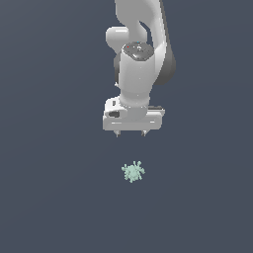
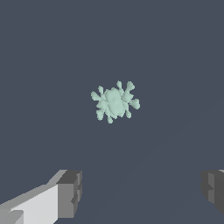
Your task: Pick up the object and move it to a goal position.
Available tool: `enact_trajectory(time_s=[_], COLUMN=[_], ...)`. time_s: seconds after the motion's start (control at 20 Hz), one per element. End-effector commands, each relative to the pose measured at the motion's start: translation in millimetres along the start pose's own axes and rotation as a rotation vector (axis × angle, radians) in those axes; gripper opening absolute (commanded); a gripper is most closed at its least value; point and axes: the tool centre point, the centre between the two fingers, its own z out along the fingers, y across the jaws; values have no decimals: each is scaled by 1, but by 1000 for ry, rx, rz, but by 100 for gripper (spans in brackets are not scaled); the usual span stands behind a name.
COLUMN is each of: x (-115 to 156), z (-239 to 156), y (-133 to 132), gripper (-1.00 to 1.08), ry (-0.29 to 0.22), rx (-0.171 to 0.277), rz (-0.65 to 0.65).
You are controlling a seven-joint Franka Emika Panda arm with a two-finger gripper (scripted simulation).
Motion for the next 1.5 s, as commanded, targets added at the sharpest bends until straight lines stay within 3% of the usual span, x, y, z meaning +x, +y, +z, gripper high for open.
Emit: enact_trajectory(time_s=[0.0, 0.65, 1.45], x=[-1, 8, 36], z=[0, 9, 45], y=[0, 0, -1], gripper=[100, 100, 100], ry=[-3, -10, -43], rx=[-4, 3, 14], rz=[-3, 111, 530])
